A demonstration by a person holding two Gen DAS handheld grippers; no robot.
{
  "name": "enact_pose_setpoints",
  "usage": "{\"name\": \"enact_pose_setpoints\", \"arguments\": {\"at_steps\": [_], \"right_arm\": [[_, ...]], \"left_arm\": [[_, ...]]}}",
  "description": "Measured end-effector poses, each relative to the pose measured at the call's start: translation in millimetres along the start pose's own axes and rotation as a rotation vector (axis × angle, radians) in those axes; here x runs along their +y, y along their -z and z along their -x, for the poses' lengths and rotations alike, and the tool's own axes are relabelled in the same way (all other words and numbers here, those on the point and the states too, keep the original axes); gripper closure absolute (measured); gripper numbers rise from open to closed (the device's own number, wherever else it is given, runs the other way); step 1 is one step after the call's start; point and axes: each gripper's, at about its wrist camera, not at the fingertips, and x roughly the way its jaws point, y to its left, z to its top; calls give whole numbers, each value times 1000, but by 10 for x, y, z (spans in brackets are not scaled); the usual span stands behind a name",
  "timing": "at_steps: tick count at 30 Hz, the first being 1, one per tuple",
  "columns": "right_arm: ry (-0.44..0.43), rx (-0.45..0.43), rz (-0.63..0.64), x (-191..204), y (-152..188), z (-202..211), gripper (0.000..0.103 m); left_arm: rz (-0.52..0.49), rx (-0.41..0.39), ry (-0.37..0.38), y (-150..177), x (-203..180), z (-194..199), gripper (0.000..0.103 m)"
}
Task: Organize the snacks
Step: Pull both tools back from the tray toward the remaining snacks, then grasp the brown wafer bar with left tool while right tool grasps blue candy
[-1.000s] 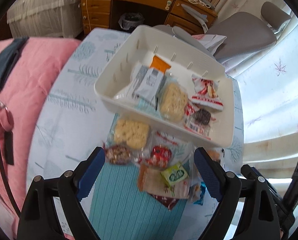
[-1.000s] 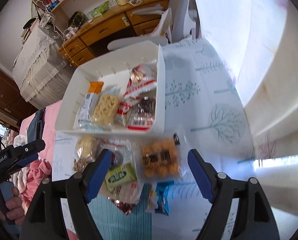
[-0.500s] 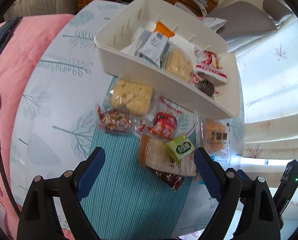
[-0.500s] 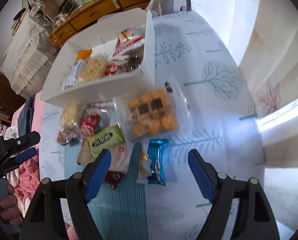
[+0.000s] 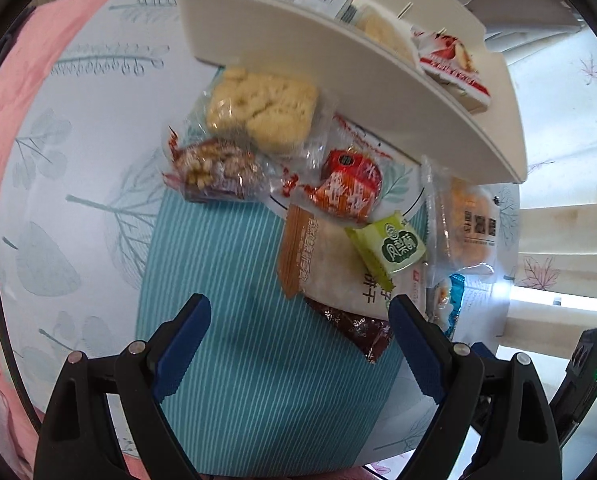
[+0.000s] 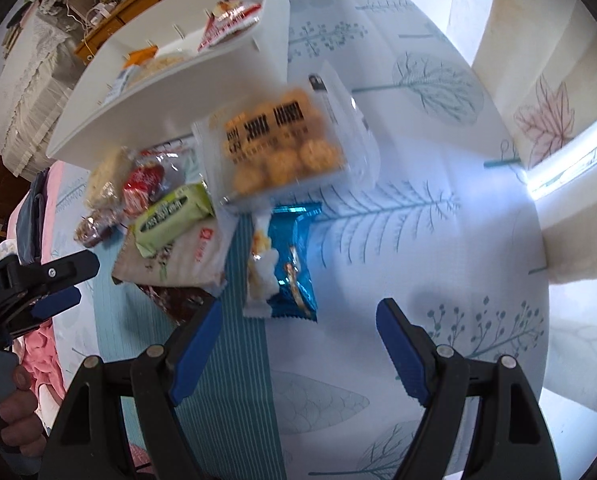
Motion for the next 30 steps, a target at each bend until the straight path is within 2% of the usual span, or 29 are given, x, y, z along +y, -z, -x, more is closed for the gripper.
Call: {"name": "enact_pose_setpoints", "arguments": {"at_steps": [5,9,14,16,17,18,22,24,30], "right_arm": [[10,40,13,-15,34,-117,24],[17,68,50,3,45,-208,35],[30,64,132,149,33,-277,38],[42,58,160,200,18,-317,38],[48,56,167,215,12,-332,38],[52,53,173,231,7,-345,39],[73,29,182,285,-24,-378,51],[83,23,181,312,-39,-383,57],[75,28,184,322,-119,-388,61]], "left_arm": [[52,25,34,-31,26,-158,16],[95,37,56,-67,45,-262,30],[123,31,81,-121,-8,-344,50],[143,35,57,-136,-19,-379,64],[155,36,59,-142,-12,-387,65],[170,34,64,-145,-7,-388,70],[164,14,62,-143,-17,-306,85],[154,6,62,-151,-37,-249,88],[116,-26,68,-139,-126,-59,92]]}}
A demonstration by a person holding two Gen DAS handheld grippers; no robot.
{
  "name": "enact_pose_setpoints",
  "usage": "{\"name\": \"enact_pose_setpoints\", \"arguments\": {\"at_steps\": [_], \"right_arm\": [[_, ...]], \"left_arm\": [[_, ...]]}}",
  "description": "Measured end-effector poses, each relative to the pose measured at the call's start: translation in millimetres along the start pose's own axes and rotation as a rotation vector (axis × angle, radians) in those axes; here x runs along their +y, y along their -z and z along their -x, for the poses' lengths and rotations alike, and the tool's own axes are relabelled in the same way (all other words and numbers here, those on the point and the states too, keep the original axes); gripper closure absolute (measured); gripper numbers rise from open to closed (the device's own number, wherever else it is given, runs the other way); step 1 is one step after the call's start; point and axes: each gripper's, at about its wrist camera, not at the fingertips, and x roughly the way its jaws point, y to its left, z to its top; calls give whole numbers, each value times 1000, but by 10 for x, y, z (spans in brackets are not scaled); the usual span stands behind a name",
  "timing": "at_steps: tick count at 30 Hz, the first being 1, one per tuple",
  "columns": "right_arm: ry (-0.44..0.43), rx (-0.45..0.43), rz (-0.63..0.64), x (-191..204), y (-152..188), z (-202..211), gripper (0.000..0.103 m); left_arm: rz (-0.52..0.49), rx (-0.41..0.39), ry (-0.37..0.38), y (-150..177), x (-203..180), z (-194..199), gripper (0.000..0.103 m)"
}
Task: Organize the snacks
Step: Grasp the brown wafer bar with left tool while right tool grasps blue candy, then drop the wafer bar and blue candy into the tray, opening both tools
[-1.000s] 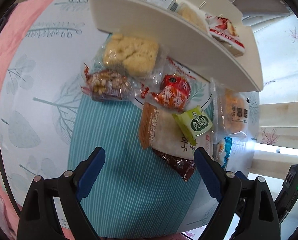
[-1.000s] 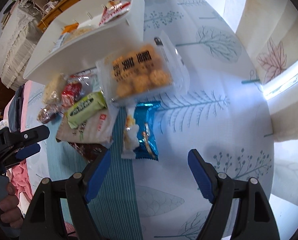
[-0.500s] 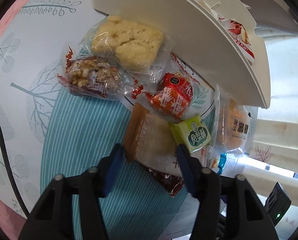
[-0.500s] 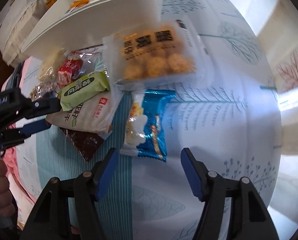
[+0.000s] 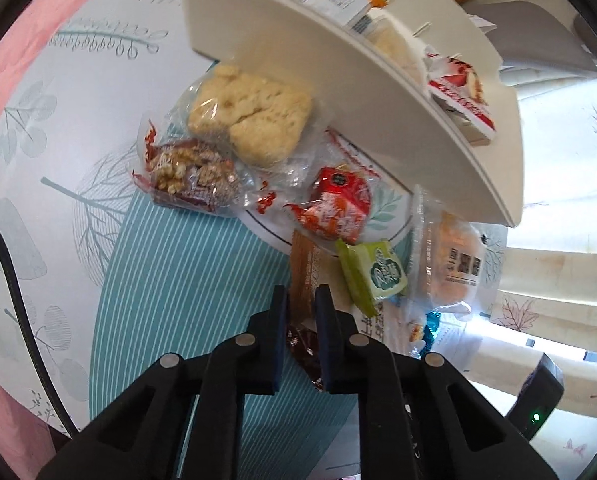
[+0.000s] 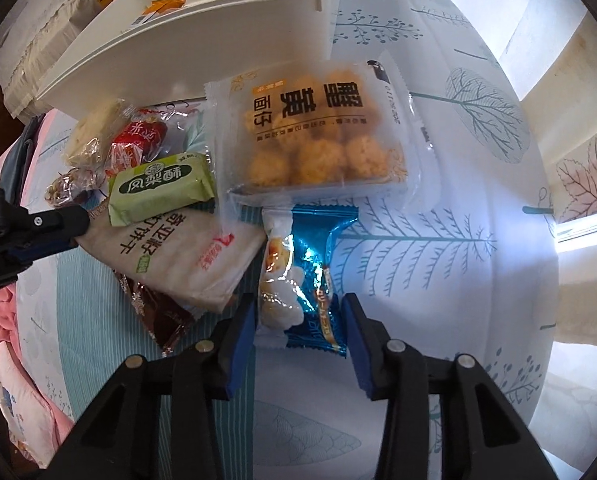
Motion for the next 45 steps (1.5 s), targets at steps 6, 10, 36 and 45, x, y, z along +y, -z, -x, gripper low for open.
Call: {"name": "enact_pose_setpoints", "arguments": {"at_steps": [6,10,36,45], "right_arm": [[-20,4,-16,-48,-17,60,64],[-39,-14,-36,-115,-3,166,68],[-134,-277,43,125,-256,1330,69],[-161,-436,106,274,-823,1565,69]], "left_arm": [[-83,-52,-2,61,-143,287,92],[-137,-90,-1,102,-258,450,92],[-389,-373,43,-233,-802,1970,93],[-399,-471,4,-727,-1004,2085,93]]}}
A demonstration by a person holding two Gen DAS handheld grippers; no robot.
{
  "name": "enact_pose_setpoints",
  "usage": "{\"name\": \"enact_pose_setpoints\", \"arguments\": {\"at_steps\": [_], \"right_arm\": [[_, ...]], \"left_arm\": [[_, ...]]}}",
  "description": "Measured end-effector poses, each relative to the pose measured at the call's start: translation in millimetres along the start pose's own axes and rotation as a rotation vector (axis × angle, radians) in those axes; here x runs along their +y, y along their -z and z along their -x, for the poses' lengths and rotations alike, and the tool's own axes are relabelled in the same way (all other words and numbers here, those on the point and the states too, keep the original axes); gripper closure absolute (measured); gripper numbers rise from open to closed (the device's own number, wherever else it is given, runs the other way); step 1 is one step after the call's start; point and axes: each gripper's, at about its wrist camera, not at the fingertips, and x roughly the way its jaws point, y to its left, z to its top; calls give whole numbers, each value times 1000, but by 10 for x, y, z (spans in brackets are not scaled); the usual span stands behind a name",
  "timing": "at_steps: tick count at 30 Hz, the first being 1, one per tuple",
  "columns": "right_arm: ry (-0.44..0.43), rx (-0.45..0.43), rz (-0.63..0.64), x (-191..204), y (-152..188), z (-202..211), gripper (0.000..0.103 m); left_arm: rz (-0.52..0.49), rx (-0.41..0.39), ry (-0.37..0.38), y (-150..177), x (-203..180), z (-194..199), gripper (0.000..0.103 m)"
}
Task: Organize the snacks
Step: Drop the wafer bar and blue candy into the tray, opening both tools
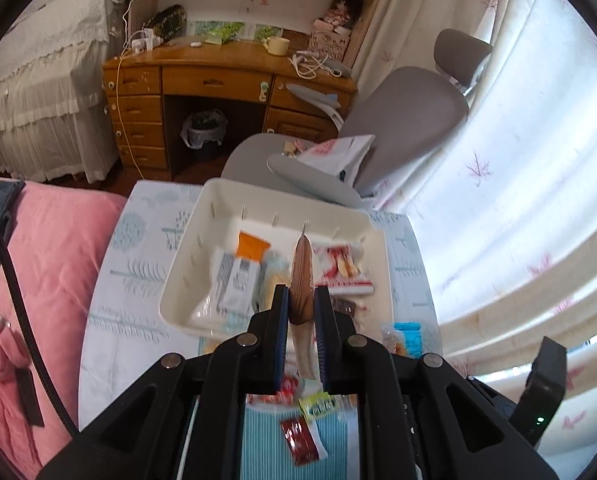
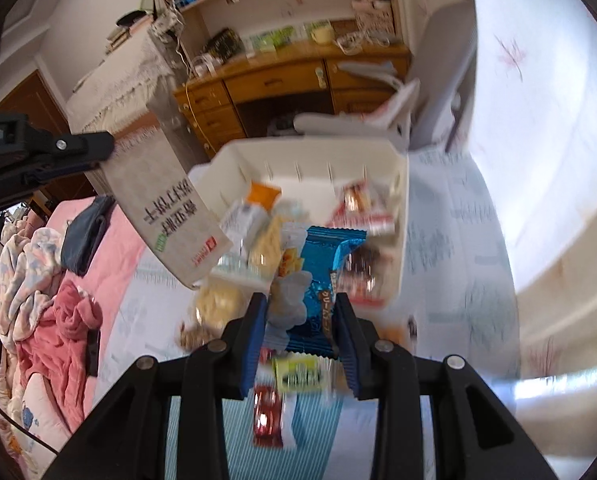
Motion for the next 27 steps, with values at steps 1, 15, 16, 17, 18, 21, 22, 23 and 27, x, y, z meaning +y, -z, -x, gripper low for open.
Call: {"name": "enact_pose_setpoints", "arguments": {"at_steps": [1,15,16,17,18,21,22,23,27], "right_arm": [[3,-13,7,7,-41,-21,69],[-34,27,-72,-274,-143,-403,59],[-36,29,-74,-294,-133,-400,56],[-36,30,-75,-308,-117,-395,52],[-33,29,-75,-325,-98,-376,52],[-29,30,-81,-348,-38,-322,50],[-30,30,-83,-349,-11,-298,50],[-29,30,-84,-357,4,-281,47],[-28,31,-103,-326,169,-186,44]], "left_arm": [[-8,-2,-3,-44,-4,-35,93],[16,36,-101,-228,41,-374,39],[22,45,-115,-197,69,-380,35],[28,53,-123,-162,90,-380,35],[36,62,-126,-115,116,-375,34],[71,101,-131,69,234,-351,34],[79,109,-134,128,273,-339,33],[87,116,-138,186,310,-329,33],[99,139,-153,415,450,-265,33]]}}
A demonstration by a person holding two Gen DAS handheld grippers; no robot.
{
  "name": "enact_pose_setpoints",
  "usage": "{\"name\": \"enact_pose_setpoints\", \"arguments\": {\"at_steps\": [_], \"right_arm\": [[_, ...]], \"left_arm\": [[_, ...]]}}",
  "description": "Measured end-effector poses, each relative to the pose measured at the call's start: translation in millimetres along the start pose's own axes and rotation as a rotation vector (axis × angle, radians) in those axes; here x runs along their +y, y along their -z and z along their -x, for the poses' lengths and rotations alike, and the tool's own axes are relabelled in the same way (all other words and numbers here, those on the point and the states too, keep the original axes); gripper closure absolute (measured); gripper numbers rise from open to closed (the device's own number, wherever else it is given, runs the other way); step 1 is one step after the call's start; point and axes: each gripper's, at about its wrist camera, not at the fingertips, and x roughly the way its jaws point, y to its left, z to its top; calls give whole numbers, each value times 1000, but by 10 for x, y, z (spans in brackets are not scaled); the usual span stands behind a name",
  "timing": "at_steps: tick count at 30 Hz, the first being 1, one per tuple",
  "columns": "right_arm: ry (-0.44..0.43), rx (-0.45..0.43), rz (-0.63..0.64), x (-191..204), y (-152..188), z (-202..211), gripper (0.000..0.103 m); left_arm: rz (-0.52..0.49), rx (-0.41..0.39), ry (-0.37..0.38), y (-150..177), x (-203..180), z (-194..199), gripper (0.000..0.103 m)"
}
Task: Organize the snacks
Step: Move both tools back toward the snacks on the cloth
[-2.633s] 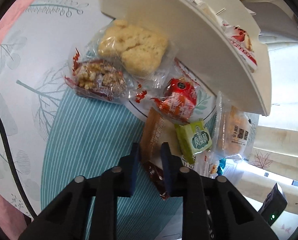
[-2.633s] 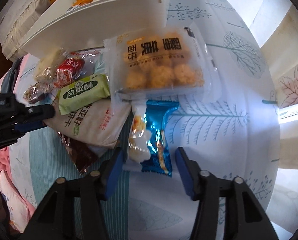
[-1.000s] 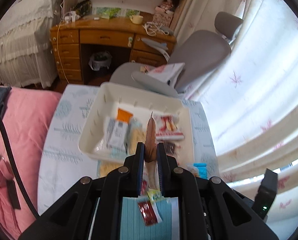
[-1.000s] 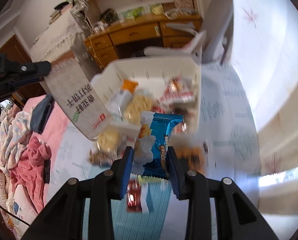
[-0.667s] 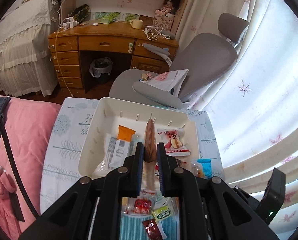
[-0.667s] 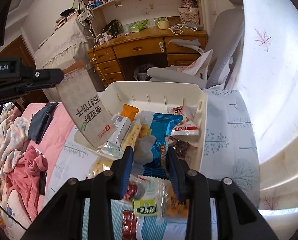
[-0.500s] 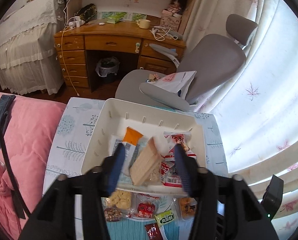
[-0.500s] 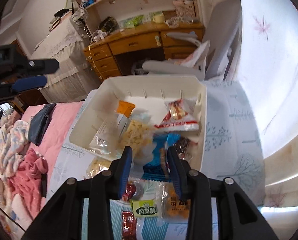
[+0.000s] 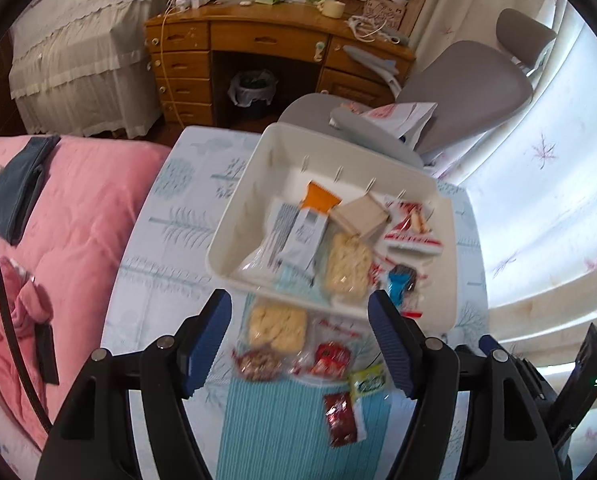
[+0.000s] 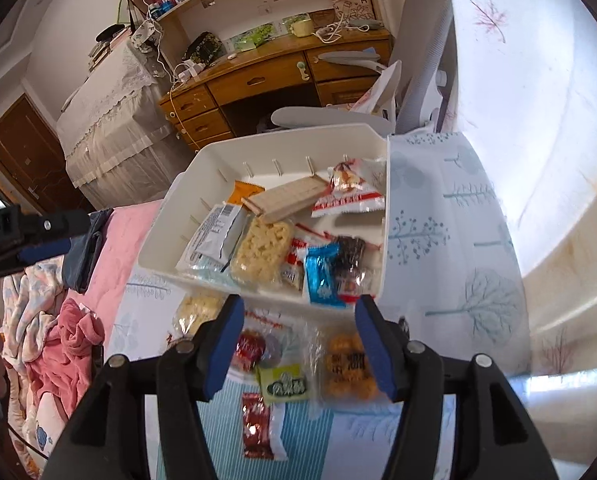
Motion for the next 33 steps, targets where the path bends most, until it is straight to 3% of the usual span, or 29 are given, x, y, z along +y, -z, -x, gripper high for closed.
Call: {"name": "enact_pose_setpoints", "arguments": {"at_steps": [8,17,33], "right_arm": [[0,34,16,202,454,43,38],[22,113,25,453,1033,-47,37],[211,136,45,759,1585,-508,38]], "left_arm": [[-17,67,28,357,223,-34,27],[-64,160,56,563,366,-255,18],[-328,348,57,811,300,-1273,18]]}}
